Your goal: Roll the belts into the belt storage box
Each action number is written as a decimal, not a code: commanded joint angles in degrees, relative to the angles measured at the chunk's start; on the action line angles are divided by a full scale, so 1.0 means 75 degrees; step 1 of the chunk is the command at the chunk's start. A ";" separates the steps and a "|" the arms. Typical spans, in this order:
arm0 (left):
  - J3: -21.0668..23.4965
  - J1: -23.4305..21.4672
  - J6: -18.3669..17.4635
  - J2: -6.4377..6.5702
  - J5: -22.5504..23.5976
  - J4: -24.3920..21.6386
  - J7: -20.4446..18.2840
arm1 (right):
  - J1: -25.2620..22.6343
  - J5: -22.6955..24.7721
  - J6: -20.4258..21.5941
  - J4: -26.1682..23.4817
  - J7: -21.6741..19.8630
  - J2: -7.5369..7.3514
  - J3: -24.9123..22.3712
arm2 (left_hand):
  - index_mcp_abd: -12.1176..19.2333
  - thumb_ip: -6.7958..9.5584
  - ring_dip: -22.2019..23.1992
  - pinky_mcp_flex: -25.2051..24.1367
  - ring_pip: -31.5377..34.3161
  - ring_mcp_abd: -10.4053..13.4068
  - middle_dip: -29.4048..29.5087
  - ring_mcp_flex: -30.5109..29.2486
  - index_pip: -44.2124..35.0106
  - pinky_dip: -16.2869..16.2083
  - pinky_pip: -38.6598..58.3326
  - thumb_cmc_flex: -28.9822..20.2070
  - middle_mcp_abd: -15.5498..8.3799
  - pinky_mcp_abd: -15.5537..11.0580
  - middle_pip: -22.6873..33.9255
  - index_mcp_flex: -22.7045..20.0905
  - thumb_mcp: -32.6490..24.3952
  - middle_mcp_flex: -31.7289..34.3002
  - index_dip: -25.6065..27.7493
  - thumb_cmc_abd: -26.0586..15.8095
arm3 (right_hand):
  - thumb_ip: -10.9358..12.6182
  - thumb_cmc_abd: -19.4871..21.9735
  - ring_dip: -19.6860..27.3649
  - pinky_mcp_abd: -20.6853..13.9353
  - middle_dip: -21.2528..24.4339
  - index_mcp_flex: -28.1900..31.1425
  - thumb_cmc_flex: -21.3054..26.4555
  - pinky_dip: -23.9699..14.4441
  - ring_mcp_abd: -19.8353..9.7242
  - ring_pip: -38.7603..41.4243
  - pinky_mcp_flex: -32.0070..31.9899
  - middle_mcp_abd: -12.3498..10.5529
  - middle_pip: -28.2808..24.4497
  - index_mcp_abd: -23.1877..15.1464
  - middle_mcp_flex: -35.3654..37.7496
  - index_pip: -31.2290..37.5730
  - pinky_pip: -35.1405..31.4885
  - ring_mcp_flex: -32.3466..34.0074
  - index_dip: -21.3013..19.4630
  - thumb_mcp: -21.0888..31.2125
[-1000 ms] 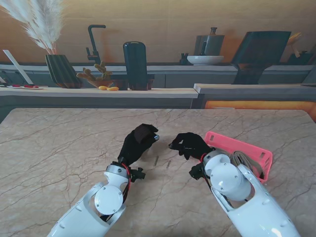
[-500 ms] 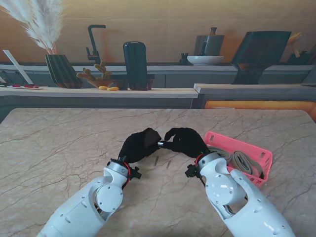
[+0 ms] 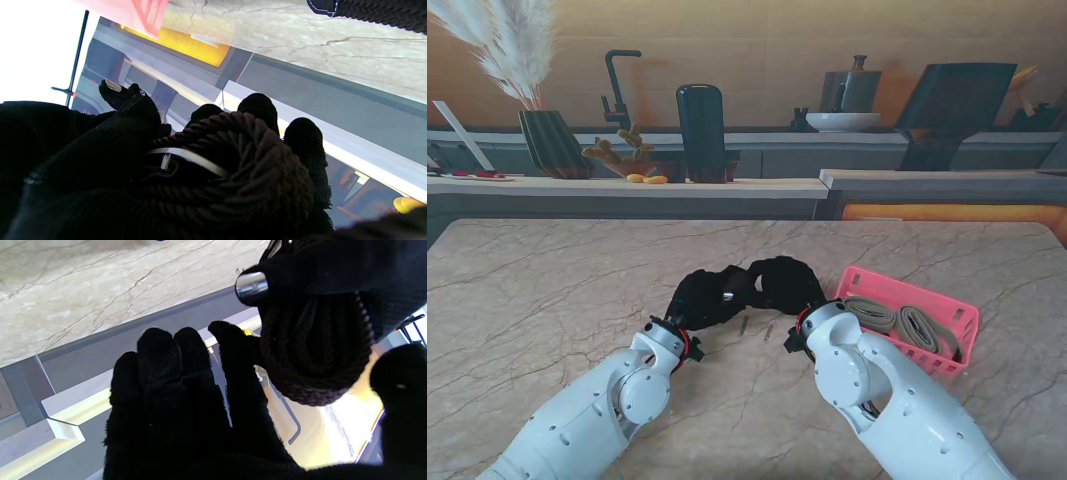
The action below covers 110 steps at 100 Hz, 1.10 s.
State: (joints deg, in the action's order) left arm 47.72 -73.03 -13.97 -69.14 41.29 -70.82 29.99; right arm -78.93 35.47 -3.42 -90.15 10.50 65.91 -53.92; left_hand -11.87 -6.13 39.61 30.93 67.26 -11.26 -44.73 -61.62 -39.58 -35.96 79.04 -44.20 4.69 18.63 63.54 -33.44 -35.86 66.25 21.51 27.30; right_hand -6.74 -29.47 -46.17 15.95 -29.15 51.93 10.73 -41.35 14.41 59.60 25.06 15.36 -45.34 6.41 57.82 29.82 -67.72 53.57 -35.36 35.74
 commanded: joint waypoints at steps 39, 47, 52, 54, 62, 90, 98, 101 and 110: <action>0.0052 -0.0044 -0.0062 -0.0013 -0.0142 -0.0025 -0.0080 | 0.0435 -0.1032 -0.0366 0.0318 -0.0658 0.0165 0.0444 | -0.0126 0.0516 0.0099 -0.0077 0.0416 0.0022 -0.0039 -0.0319 0.0416 -0.0161 0.0303 0.0157 -0.0280 0.0176 0.0923 -0.0051 -0.0668 0.0474 0.0040 -0.0374 | 0.0071 0.0973 0.0173 -0.0183 0.0152 0.0192 0.2607 0.0221 -0.0114 0.0055 0.0043 -0.0166 -0.0078 -0.0636 0.0498 0.0693 -0.0368 0.0171 0.0328 0.0249; 0.0056 -0.0047 -0.0150 -0.0011 -0.0164 -0.0025 -0.0109 | 0.0413 -0.1185 -0.0405 0.0328 -0.0614 0.0201 0.0419 | -0.0078 0.0496 0.0078 -0.0067 0.0379 0.0064 -0.0014 -0.0315 0.0421 -0.0142 0.0274 0.0250 -0.0356 0.0108 0.0875 -0.0057 -0.0681 0.0474 0.0066 -0.0320 | -0.0388 0.0981 0.0198 -0.0226 0.0184 -0.0326 0.3394 0.0221 -0.0165 0.0026 0.0065 -0.0300 -0.0046 -0.0984 0.0582 0.2243 -0.0364 0.0193 0.1621 0.0525; 0.0054 -0.0039 -0.0210 -0.0005 -0.0158 -0.0015 -0.0121 | 0.0389 -0.1273 -0.0406 0.0334 -0.0567 0.0224 0.0382 | -0.0026 0.0479 0.0066 -0.0036 0.0354 0.0095 -0.0004 -0.0307 0.0419 -0.0130 0.0265 0.0309 -0.0405 0.0066 0.0856 -0.0054 -0.0676 0.0475 0.0079 -0.0293 | -0.0405 0.1073 0.0233 -0.0255 0.0202 -0.0469 0.3930 0.0231 -0.0201 0.0014 0.0131 -0.0352 -0.0041 -0.1146 0.0678 0.2823 -0.0373 0.0270 0.1985 0.0445; 0.0053 -0.0036 -0.0231 -0.0003 -0.0155 -0.0010 -0.0125 | 0.0373 -0.1316 -0.0420 0.0327 -0.0543 0.0235 0.0364 | -0.0005 0.0473 0.0062 -0.0030 0.0346 0.0107 -0.0002 -0.0310 0.0418 -0.0126 0.0262 0.0328 -0.0415 0.0056 0.0851 -0.0046 -0.0676 0.0474 0.0084 -0.0281 | -0.0422 0.1051 0.0238 -0.0254 0.0203 -0.0483 0.4123 0.0234 -0.0191 0.0020 0.0146 -0.0358 -0.0051 -0.1153 0.0732 0.2955 -0.0375 0.0299 0.2035 0.0448; 0.0063 -0.0023 -0.0354 -0.0010 -0.0171 0.0033 -0.0111 | 0.0282 -0.1460 -0.0489 0.0247 -0.0555 0.0237 0.0246 | 0.0152 0.0400 0.0006 -0.0038 0.0158 0.0194 0.0036 -0.0216 0.0399 -0.0034 0.0144 0.0625 -0.0625 -0.0083 0.0722 0.0041 -0.0653 0.0346 0.0133 -0.0154 | -0.0492 0.1000 0.0250 -0.0258 0.0215 -0.0390 0.4468 0.0237 -0.0196 0.0026 0.0183 -0.0356 -0.0055 -0.1188 0.0847 0.3166 -0.0385 0.0367 0.2121 0.0410; 0.0229 -0.0120 -0.0764 -0.0034 -0.0310 0.0043 -0.0058 | -0.0196 -0.2074 -0.0814 -0.0109 -0.0818 0.0189 -0.0501 | 0.0733 0.0241 -0.0248 -0.2097 -0.2920 -0.0561 0.1714 0.2613 0.1542 0.0374 -0.1813 0.2137 0.0271 0.0134 -0.3900 0.1448 -0.0053 -0.3079 -0.0205 0.0235 | -0.0623 0.1053 0.0269 -0.0369 0.0208 -0.0311 0.4599 0.0263 -0.0314 0.0007 0.0203 -0.0480 -0.0050 -0.1485 0.0966 0.3423 -0.0353 0.0428 0.1983 0.0258; 0.0255 -0.0135 -0.0795 -0.0039 -0.0355 0.0042 -0.0076 | -0.0344 -0.2467 -0.0938 -0.0227 -0.0888 0.0203 -0.0748 | 0.0877 0.0271 -0.0552 -0.2618 -0.3977 -0.0525 0.2189 0.3694 0.1765 0.0533 -0.2307 0.2227 0.0465 0.0130 -0.4759 0.1775 0.0145 -0.4088 -0.0204 0.0145 | -0.0617 0.1053 0.0261 -0.0390 0.0194 -0.0318 0.4614 0.0265 -0.0322 0.0023 0.0217 -0.0483 -0.0070 -0.1487 0.0977 0.3436 -0.0354 0.0439 0.1950 0.0250; 0.0261 -0.0134 -0.0797 -0.0042 -0.0371 0.0048 -0.0080 | -0.0398 -0.2625 -0.0973 -0.0277 -0.0951 0.0200 -0.0845 | 0.0926 0.0275 -0.0630 -0.2748 -0.4221 -0.0544 0.2291 0.3957 0.1791 0.0587 -0.2443 0.2252 0.0502 0.0117 -0.4942 0.1824 0.0194 -0.4334 -0.0189 0.0114 | -0.0617 0.1054 0.0257 -0.0396 0.0189 -0.0315 0.4612 0.0263 -0.0317 0.0033 0.0227 -0.0475 -0.0077 -0.1487 0.0980 0.3443 -0.0361 0.0447 0.1939 0.0246; 0.0292 -0.0142 -0.0796 -0.0056 -0.0470 0.0056 -0.0129 | -0.0563 -0.3075 -0.1073 -0.0423 -0.1140 0.0188 -0.1122 | 0.1047 0.0293 -0.0833 -0.3028 -0.4771 -0.0456 0.2509 0.4518 0.1839 0.0770 -0.2834 0.2259 0.0522 0.0011 -0.5320 0.1918 0.0299 -0.4826 -0.0136 0.0048 | -0.0615 0.1078 0.0249 -0.0419 0.0176 -0.0315 0.4615 0.0255 -0.0327 0.0049 0.0233 -0.0477 -0.0093 -0.1498 0.0964 0.3447 -0.0376 0.0442 0.1914 0.0231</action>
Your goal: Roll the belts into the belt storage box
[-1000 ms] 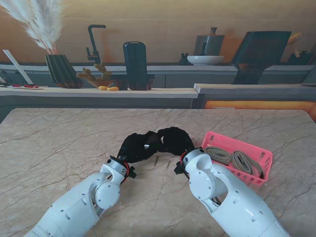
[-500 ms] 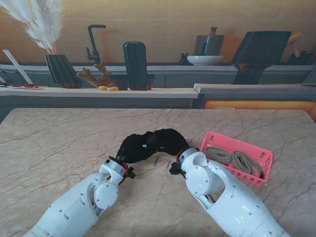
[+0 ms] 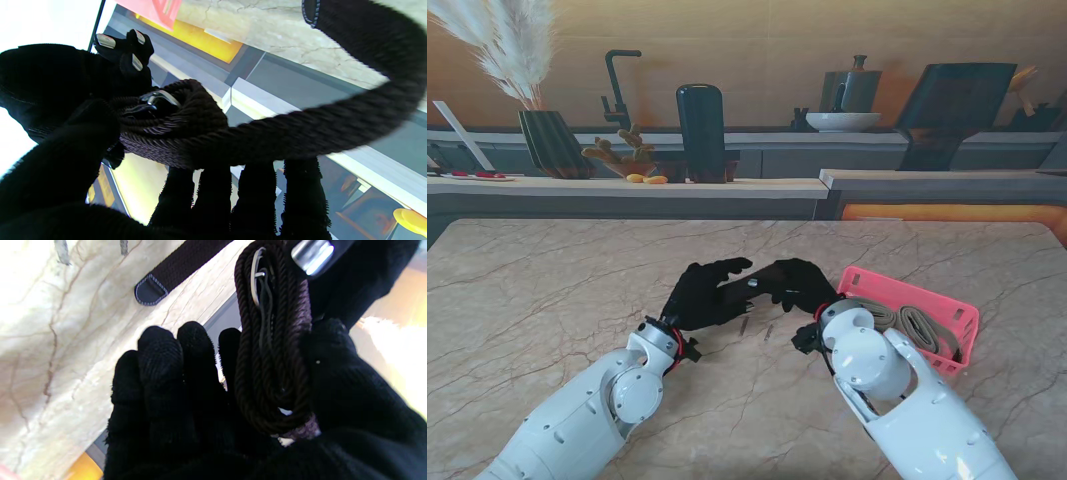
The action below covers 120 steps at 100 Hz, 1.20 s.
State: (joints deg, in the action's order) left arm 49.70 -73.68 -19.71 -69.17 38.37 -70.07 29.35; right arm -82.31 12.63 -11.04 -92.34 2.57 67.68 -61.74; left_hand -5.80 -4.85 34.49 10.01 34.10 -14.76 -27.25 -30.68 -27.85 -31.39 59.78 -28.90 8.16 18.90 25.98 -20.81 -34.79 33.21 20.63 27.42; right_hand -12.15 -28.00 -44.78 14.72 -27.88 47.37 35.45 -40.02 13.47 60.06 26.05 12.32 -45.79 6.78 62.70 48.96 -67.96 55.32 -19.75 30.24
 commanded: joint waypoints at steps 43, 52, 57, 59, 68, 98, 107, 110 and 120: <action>0.0239 -0.0263 -0.0689 -0.0179 -0.0922 -0.0176 -0.0357 | -0.0707 -0.2865 -0.0040 -0.0689 -0.0484 0.0083 -0.0956 | 0.0652 0.0023 -0.0837 -0.0619 -0.1728 0.0766 0.0590 0.1215 0.0509 0.0722 -0.1939 0.0946 -0.0255 -0.0883 -0.0964 0.0971 -0.0015 -0.1353 0.0036 0.0080 | 0.0129 0.0980 0.0010 -0.0370 -0.0058 0.0228 0.1383 0.0052 -0.0291 0.0046 0.0082 -0.0116 -0.0091 -0.1616 0.0213 0.0868 -0.0345 0.0118 -0.0277 0.0818; 0.0258 -0.0323 -0.0834 -0.0237 -0.1148 -0.0229 -0.0369 | -0.0708 -0.3291 0.0012 -0.0706 -0.0563 0.0106 -0.0953 | 0.0681 -0.0058 -0.0914 -0.0622 -0.1848 0.0913 0.0648 0.1278 0.0520 0.0743 -0.2131 0.1094 -0.0301 -0.1051 -0.0997 0.1218 -0.0143 -0.1498 0.0011 0.0125 | 0.0133 0.0996 -0.0011 -0.0407 -0.0078 0.0217 0.1384 0.0040 -0.0312 0.0070 0.0088 -0.0135 -0.0110 -0.1648 0.0206 0.0874 -0.0352 0.0120 -0.0313 0.0786; 0.0257 -0.0330 -0.0871 -0.0249 -0.1182 -0.0237 -0.0360 | -0.0700 -0.3554 0.0022 -0.0705 -0.0615 0.0121 -0.0942 | 0.0664 -0.0070 -0.0926 -0.0616 -0.1860 0.0949 0.0658 0.1278 0.0499 0.0743 -0.2156 0.1116 -0.0283 -0.1089 -0.0989 0.1241 -0.0155 -0.1508 0.0013 0.0114 | 0.0135 0.1000 -0.0019 -0.0417 -0.0085 0.0211 0.1387 0.0031 -0.0335 0.0078 0.0087 -0.0140 -0.0117 -0.1664 0.0210 0.0870 -0.0356 0.0125 -0.0324 0.0771; 0.0255 -0.0330 -0.0882 -0.0252 -0.1192 -0.0237 -0.0360 | -0.0697 -0.3661 0.0024 -0.0703 -0.0636 0.0128 -0.0937 | 0.0666 -0.0076 -0.0932 -0.0611 -0.1866 0.0965 0.0663 0.1284 0.0501 0.0745 -0.2166 0.1134 -0.0287 -0.1106 -0.0989 0.1275 -0.0155 -0.1520 0.0010 0.0093 | 0.0135 0.1008 -0.0021 -0.0423 -0.0087 0.0210 0.1384 0.0028 -0.0336 0.0079 0.0090 -0.0147 -0.0116 -0.1666 0.0206 0.0868 -0.0358 0.0127 -0.0327 0.0764; 0.0254 -0.0326 -0.0858 -0.0264 -0.1258 -0.0226 -0.0377 | -0.0699 -0.4204 0.0027 -0.0705 -0.0718 0.0165 -0.0927 | 0.0653 -0.0085 -0.0948 -0.0599 -0.1875 0.0983 0.0676 0.1280 0.0472 0.0749 -0.2204 0.1119 -0.0282 -0.1127 -0.0968 0.1291 -0.0163 -0.1531 0.0008 0.0076 | 0.0143 0.1005 -0.0030 -0.0445 -0.0095 0.0199 0.1400 0.0013 -0.0343 0.0077 0.0093 -0.0154 -0.0111 -0.1704 0.0195 0.0866 -0.0361 0.0113 -0.0352 0.0745; 0.0256 -0.0284 -0.0676 -0.0307 -0.1506 -0.0152 -0.0452 | -0.0882 -0.5059 0.0190 -0.0786 -0.1333 0.0098 -0.1090 | 0.0581 -0.0139 -0.0954 -0.0576 -0.1877 0.1041 0.0717 0.1316 0.0561 0.0721 -0.2241 0.1244 -0.0314 -0.1174 -0.0981 0.1584 -0.0097 -0.1676 -0.0066 0.0061 | 0.0167 0.1020 -0.0261 -0.0527 -0.0235 0.0194 0.1425 -0.0093 -0.0391 0.0389 0.0106 -0.0064 -0.0282 -0.1680 0.0156 0.0844 -0.0363 0.0096 -0.0418 0.0688; 0.0257 -0.0251 -0.0595 -0.0312 -0.1598 -0.0106 -0.0517 | -0.0916 -0.4973 0.0325 -0.0770 -0.1465 0.0050 -0.1123 | 0.0552 -0.0145 -0.0954 -0.0588 -0.1881 0.1037 0.0728 0.1329 0.0570 0.0713 -0.2251 0.1196 -0.0312 -0.1163 -0.0989 0.1613 -0.0124 -0.1720 -0.0088 0.0087 | 0.0171 0.0997 -0.0495 -0.0546 -0.0415 0.0200 0.1435 -0.0227 -0.0406 0.0734 0.0105 0.0057 -0.0566 -0.1663 0.0085 0.0841 -0.0424 0.0094 -0.0442 0.0719; 0.0260 -0.0239 -0.0580 -0.0309 -0.1587 -0.0089 -0.0518 | -0.0932 -0.4922 0.0367 -0.0779 -0.1462 0.0041 -0.1132 | 0.0552 -0.0148 -0.0954 -0.0588 -0.1879 0.1042 0.0732 0.1319 0.0582 0.0710 -0.2252 0.1196 -0.0319 -0.1162 -0.0993 0.1636 -0.0123 -0.1728 -0.0097 0.0086 | 0.0165 0.0995 -0.0583 -0.0550 -0.0492 0.0198 0.1423 -0.0289 -0.0430 0.0861 0.0112 0.0092 -0.0679 -0.1654 0.0045 0.0838 -0.0461 0.0092 -0.0452 0.0726; 0.0287 -0.0220 -0.0543 -0.0298 -0.1480 -0.0056 -0.0448 | -0.1000 -0.4729 0.0446 -0.0858 -0.1407 0.0022 -0.1167 | 0.0527 -0.0160 -0.0941 -0.0553 -0.1869 0.1051 0.0744 0.1289 0.0976 0.0671 -0.2249 0.1206 -0.0327 -0.1164 -0.0977 0.1653 -0.0144 -0.1722 -0.0376 0.0094 | 0.0166 0.0992 -0.0684 -0.0560 -0.0593 0.0212 0.1431 -0.0357 -0.0457 0.1008 0.0111 0.0137 -0.0826 -0.1653 -0.0007 0.0843 -0.0500 0.0079 -0.0472 0.0743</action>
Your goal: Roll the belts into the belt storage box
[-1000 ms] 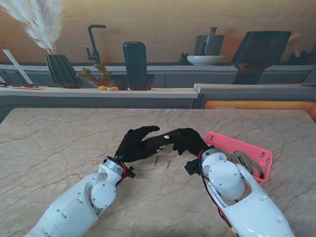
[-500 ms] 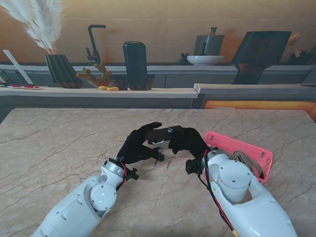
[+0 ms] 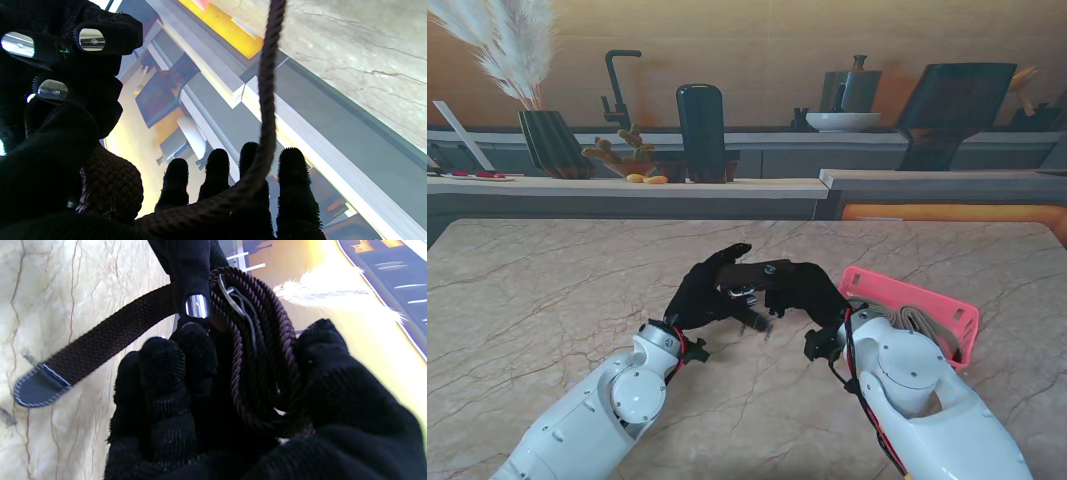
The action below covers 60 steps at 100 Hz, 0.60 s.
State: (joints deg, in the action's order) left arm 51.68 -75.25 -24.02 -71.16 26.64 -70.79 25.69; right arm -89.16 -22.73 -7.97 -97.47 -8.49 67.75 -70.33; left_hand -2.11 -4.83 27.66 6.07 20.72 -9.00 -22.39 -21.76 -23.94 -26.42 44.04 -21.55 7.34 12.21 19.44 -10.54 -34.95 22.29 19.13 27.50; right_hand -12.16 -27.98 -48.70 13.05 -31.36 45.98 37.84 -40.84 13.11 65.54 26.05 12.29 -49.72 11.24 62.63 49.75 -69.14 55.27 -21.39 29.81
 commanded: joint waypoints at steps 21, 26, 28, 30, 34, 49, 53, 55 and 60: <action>0.0086 0.0023 0.0114 -0.0008 0.0097 0.0108 -0.0015 | -0.0271 0.0132 0.0322 -0.0311 0.0019 -0.0042 -0.0160 | 0.0147 -0.0167 -0.0054 -0.0018 -0.0124 0.0260 0.0120 0.0061 0.0241 -0.0003 -0.0171 0.0223 -0.0212 -0.0281 -0.0118 0.0180 -0.0131 -0.0157 -0.0055 0.0129 | 0.0158 0.1012 -0.0204 -0.0342 -0.0179 0.0384 0.1096 -0.0295 -0.0433 0.0304 0.0092 0.0109 -0.0350 -0.2291 -0.0046 0.0737 -0.0350 0.0048 -0.0285 0.0784; 0.0069 0.0035 0.0130 0.0005 -0.0015 0.0100 -0.0176 | -0.0302 0.0096 0.0394 -0.0339 0.0027 -0.0042 -0.0182 | 0.0190 -0.0166 -0.0075 -0.0056 -0.0168 0.0220 0.0129 0.0101 0.0152 0.0015 -0.0217 0.0203 -0.0190 -0.0254 -0.0133 0.0086 -0.0155 -0.0135 -0.0015 0.0141 | 0.0155 0.1024 -0.0208 -0.0344 -0.0183 0.0382 0.1088 -0.0301 -0.0439 0.0301 0.0091 0.0104 -0.0351 -0.2292 -0.0046 0.0734 -0.0346 0.0046 -0.0289 0.0774; 0.0056 0.0043 0.0139 0.0014 -0.0041 0.0099 -0.0242 | -0.0312 0.0083 0.0416 -0.0349 0.0031 -0.0041 -0.0187 | 0.0194 -0.0170 -0.0087 -0.0059 -0.0189 0.0201 0.0144 0.0106 0.0135 0.0025 -0.0239 0.0208 -0.0164 -0.0250 -0.0160 0.0077 -0.0151 -0.0131 -0.0007 0.0135 | 0.0153 0.1035 -0.0213 -0.0353 -0.0187 0.0376 0.1080 -0.0303 -0.0456 0.0306 0.0094 0.0098 -0.0354 -0.2311 -0.0049 0.0731 -0.0343 0.0048 -0.0291 0.0764; 0.0040 0.0053 0.0143 0.0021 -0.0059 0.0103 -0.0295 | -0.0321 0.0069 0.0430 -0.0361 0.0040 -0.0039 -0.0190 | 0.0193 -0.0173 -0.0097 -0.0067 -0.0207 0.0202 0.0154 0.0111 0.0118 0.0034 -0.0261 0.0216 -0.0159 -0.0241 -0.0176 0.0049 -0.0145 -0.0126 0.0000 0.0122 | 0.0153 0.1037 -0.0240 -0.0372 -0.0213 0.0376 0.1083 -0.0311 -0.0476 0.0341 0.0099 0.0102 -0.0386 -0.2334 -0.0070 0.0732 -0.0336 0.0039 -0.0304 0.0744; 0.0003 0.0071 0.0132 0.0030 -0.0102 0.0108 -0.0386 | -0.0337 0.0032 0.0450 -0.0382 0.0052 -0.0036 -0.0194 | 0.0213 -0.0176 -0.0112 -0.0063 -0.0230 0.0190 0.0165 0.0104 0.0078 0.0044 -0.0282 0.0216 -0.0142 -0.0236 -0.0191 -0.0064 -0.0129 -0.0089 0.0013 0.0123 | 0.0159 0.1047 -0.0305 -0.0391 -0.0277 0.0380 0.1084 -0.0334 -0.0502 0.0415 0.0089 0.0103 -0.0466 -0.2378 -0.0124 0.0724 -0.0326 -0.0001 -0.0320 0.0703; -0.0123 0.0085 0.0026 0.0031 -0.0332 0.0076 -0.0644 | -0.0329 -0.0223 0.0474 -0.0351 -0.0097 -0.0040 -0.0165 | 0.0251 -0.0195 -0.0165 -0.0058 -0.0321 0.0185 0.0215 0.0110 0.0104 0.0087 -0.0374 0.0263 -0.0128 -0.0279 -0.0299 -0.0122 -0.0072 -0.0091 0.0007 0.0091 | 0.0184 0.1087 -0.0707 -0.0476 -0.0676 0.0398 0.1062 -0.0537 -0.0667 0.0918 0.0027 0.0190 -0.0950 -0.2506 -0.0426 0.0709 -0.0452 -0.0140 -0.0352 0.0546; -0.0149 0.0069 -0.0032 0.0020 -0.0439 0.0059 -0.0696 | -0.0298 -0.0266 0.0440 -0.0311 -0.0180 -0.0047 -0.0142 | 0.0265 -0.0221 -0.0171 -0.0051 -0.0333 0.0191 0.0221 0.0114 0.0125 0.0099 -0.0397 0.0381 -0.0139 -0.0293 -0.0318 -0.0103 -0.0021 -0.0110 0.0001 0.0056 | 0.0181 0.1087 -0.0845 -0.0509 -0.0812 0.0407 0.1044 -0.0627 -0.0713 0.1131 0.0057 0.0255 -0.1126 -0.2487 -0.0472 0.0705 -0.0564 -0.0123 -0.0340 0.0549; -0.0162 0.0062 -0.0072 0.0012 -0.0490 0.0054 -0.0714 | -0.0277 -0.0276 0.0417 -0.0286 -0.0206 -0.0048 -0.0124 | 0.0265 -0.0245 -0.0171 -0.0048 -0.0333 0.0207 0.0221 0.0108 0.0131 0.0103 -0.0405 0.0484 -0.0154 -0.0297 -0.0319 -0.0099 0.0015 -0.0109 0.0000 0.0044 | 0.0185 0.1065 -0.0925 -0.0517 -0.0884 0.0432 0.1042 -0.0691 -0.0725 0.1276 0.0088 0.0305 -0.1229 -0.2452 -0.0472 0.0706 -0.0665 -0.0091 -0.0322 0.0569; -0.0185 0.0039 -0.0203 -0.0004 -0.0630 0.0036 -0.0777 | -0.0207 -0.0286 0.0336 -0.0213 -0.0239 -0.0044 -0.0068 | 0.0303 -0.0424 -0.0178 -0.0027 -0.0358 0.0205 0.0222 0.0132 0.0175 0.0126 -0.0456 0.0801 -0.0150 -0.0331 -0.0348 -0.0075 -0.0202 -0.0148 -0.0003 0.0074 | 0.0189 0.1017 -0.1097 -0.0510 -0.1034 0.0468 0.1007 -0.0873 -0.0727 0.1584 0.0184 0.0424 -0.1402 -0.2354 -0.0452 0.0721 -0.0928 0.0031 -0.0260 0.0685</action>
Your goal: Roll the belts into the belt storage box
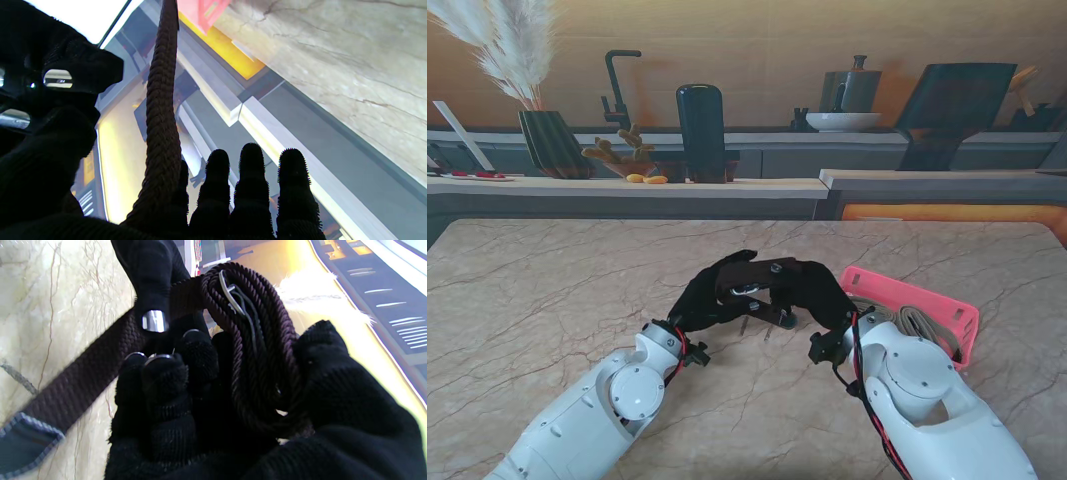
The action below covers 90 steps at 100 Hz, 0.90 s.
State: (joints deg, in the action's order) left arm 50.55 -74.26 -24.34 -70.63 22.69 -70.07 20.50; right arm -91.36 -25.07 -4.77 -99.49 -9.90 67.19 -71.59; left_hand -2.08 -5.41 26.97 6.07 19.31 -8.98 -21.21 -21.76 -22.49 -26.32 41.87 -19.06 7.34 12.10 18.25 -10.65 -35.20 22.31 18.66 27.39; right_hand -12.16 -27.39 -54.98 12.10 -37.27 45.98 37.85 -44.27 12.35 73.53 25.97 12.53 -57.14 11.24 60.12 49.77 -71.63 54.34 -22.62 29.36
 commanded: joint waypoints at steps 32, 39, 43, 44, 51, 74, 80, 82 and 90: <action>-0.0079 -0.0215 -0.0550 -0.0101 0.0008 -0.0194 0.0085 | 0.0898 -0.0117 -0.0890 0.0875 -0.0041 0.0192 0.0726 | 0.0425 -0.0554 -0.0094 -0.0073 -0.0195 0.0266 0.0183 0.0451 0.0542 0.0175 -0.0270 0.0907 -0.0193 -0.0539 -0.0255 0.0285 -0.0579 -0.0718 -0.0248 0.0107 | 0.0223 0.0849 -0.0457 -0.0491 -0.0410 0.0519 0.0908 -0.0900 -0.0667 0.1106 0.0648 0.0546 -0.0626 -0.2194 -0.0048 0.0729 -0.1556 0.0509 0.0012 0.0952; -0.0082 -0.0223 -0.0543 -0.0115 -0.0007 -0.0194 0.0119 | 0.1074 -0.0124 -0.1018 0.1068 -0.0036 0.0234 0.0876 | 0.0412 -0.0551 -0.0095 -0.0099 -0.0191 0.0252 0.0197 0.0491 0.0643 0.0183 -0.0276 0.0895 -0.0190 -0.0555 -0.0252 0.0310 -0.0582 -0.0768 -0.0289 0.0088 | 0.0228 0.0851 -0.0461 -0.0502 -0.0417 0.0512 0.0893 -0.0935 -0.0678 0.1154 0.0687 0.0550 -0.0644 -0.2197 -0.0052 0.0727 -0.1635 0.0532 0.0015 0.0948; -0.0088 -0.0223 -0.0523 -0.0125 0.0001 -0.0189 0.0157 | 0.1162 -0.0154 -0.1082 0.1169 -0.0005 0.0266 0.0956 | 0.0389 -0.0545 -0.0084 -0.0116 -0.0155 0.0260 0.0201 0.0515 0.0849 0.0182 -0.0250 0.0855 -0.0195 -0.0562 -0.0218 0.0290 -0.0542 -0.0813 -0.0373 0.0054 | 0.0231 0.0851 -0.0460 -0.0502 -0.0417 0.0509 0.0898 -0.0941 -0.0676 0.1160 0.0687 0.0545 -0.0647 -0.2200 -0.0054 0.0727 -0.1648 0.0529 0.0015 0.0952; -0.0090 -0.0222 -0.0516 -0.0128 0.0006 -0.0187 0.0172 | 0.1181 -0.0167 -0.1097 0.1193 0.0001 0.0274 0.0973 | 0.0387 -0.0543 -0.0082 -0.0116 -0.0152 0.0259 0.0202 0.0516 0.0869 0.0182 -0.0246 0.0846 -0.0190 -0.0567 -0.0216 0.0296 -0.0541 -0.0818 -0.0380 0.0044 | 0.0231 0.0848 -0.0459 -0.0500 -0.0417 0.0508 0.0897 -0.0942 -0.0675 0.1161 0.0684 0.0547 -0.0647 -0.2202 -0.0055 0.0727 -0.1651 0.0528 0.0015 0.0951; -0.0093 -0.0221 -0.0472 -0.0140 0.0051 -0.0187 0.0249 | 0.1308 -0.0299 -0.1203 0.1360 0.0000 0.0322 0.1080 | 0.0362 -0.0531 -0.0072 -0.0141 -0.0121 0.0253 0.0204 0.0572 0.1095 0.0187 -0.0224 0.0813 -0.0198 -0.0604 -0.0193 0.0314 -0.0479 -0.0899 -0.0454 -0.0021 | 0.0232 0.0856 -0.0455 -0.0491 -0.0416 0.0505 0.0903 -0.0951 -0.0660 0.1166 0.0655 0.0559 -0.0645 -0.2175 -0.0070 0.0726 -0.1662 0.0515 0.0016 0.0956; -0.0042 -0.0298 -0.0460 -0.0190 0.0104 -0.0247 0.0496 | 0.1706 -0.0303 -0.1474 0.1862 -0.0254 0.0365 0.1404 | 0.0350 -0.0527 -0.0056 -0.0194 -0.0019 0.0314 0.0197 0.0646 0.1951 0.0218 -0.0138 0.0848 -0.0234 -0.0701 -0.0086 0.0372 -0.0366 -0.1038 -0.0603 -0.0205 | 0.0262 0.0930 -0.0453 -0.0492 -0.0428 0.0446 0.0845 -0.0976 -0.0635 0.1205 0.0569 0.0569 -0.0680 -0.2219 -0.0121 0.0700 -0.1700 0.0447 -0.0008 0.0887; -0.0030 -0.0327 -0.0468 -0.0203 0.0070 -0.0277 0.0521 | 0.1782 -0.0234 -0.1569 0.1937 -0.0226 0.0384 0.1482 | 0.0351 -0.0523 -0.0054 -0.0205 -0.0007 0.0324 0.0193 0.0656 0.2002 0.0223 -0.0131 0.0833 -0.0249 -0.0720 -0.0067 0.0384 -0.0333 -0.1033 -0.0579 -0.0275 | 0.0292 0.0869 -0.0453 -0.0476 -0.0432 0.0427 0.0785 -0.0985 -0.0606 0.1240 0.0539 0.0596 -0.0704 -0.2351 -0.0119 0.0660 -0.1722 0.0439 0.0016 0.0818; -0.0025 -0.0337 -0.0468 -0.0206 0.0051 -0.0290 0.0521 | 0.1808 -0.0197 -0.1601 0.1962 -0.0206 0.0392 0.1512 | 0.0343 -0.0519 -0.0053 -0.0217 -0.0002 0.0317 0.0192 0.0661 0.2023 0.0225 -0.0131 0.0817 -0.0242 -0.0725 -0.0062 0.0391 -0.0320 -0.1036 -0.0570 -0.0311 | 0.0305 0.0826 -0.0451 -0.0469 -0.0432 0.0443 0.0754 -0.0988 -0.0589 0.1249 0.0528 0.0609 -0.0708 -0.2403 -0.0123 0.0633 -0.1731 0.0435 0.0051 0.0805; -0.0020 -0.0359 -0.0446 -0.0218 0.0047 -0.0314 0.0575 | 0.1913 -0.0035 -0.1677 0.2070 -0.0153 0.0412 0.1640 | 0.0297 -0.0459 -0.0035 -0.0235 0.0074 0.0305 0.0176 0.0673 0.2180 0.0230 -0.0049 0.0587 -0.0224 -0.0719 0.0017 0.0357 0.0043 -0.1019 -0.0390 -0.0616 | 0.0321 0.0551 -0.0398 -0.0420 -0.0396 0.0515 0.0510 -0.0954 -0.0517 0.1196 0.0423 0.0651 -0.0661 -0.2644 -0.0200 0.0592 -0.1680 0.0340 0.0238 0.0968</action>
State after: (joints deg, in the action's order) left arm 50.88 -76.69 -27.16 -71.12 22.82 -70.56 24.51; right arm -77.10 -26.40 -16.36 -84.81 -11.47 69.25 -60.66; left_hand -1.53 -8.08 26.95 4.98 19.25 -8.85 -20.38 -17.96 -9.23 -25.61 40.55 -14.38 7.31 9.18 17.52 -9.04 -37.07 16.16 14.50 25.04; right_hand -12.33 -27.36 -57.32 12.09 -39.62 46.23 32.27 -47.87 11.66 80.70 28.77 12.82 -60.96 1.07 59.87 50.41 -75.95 56.01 -21.83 27.14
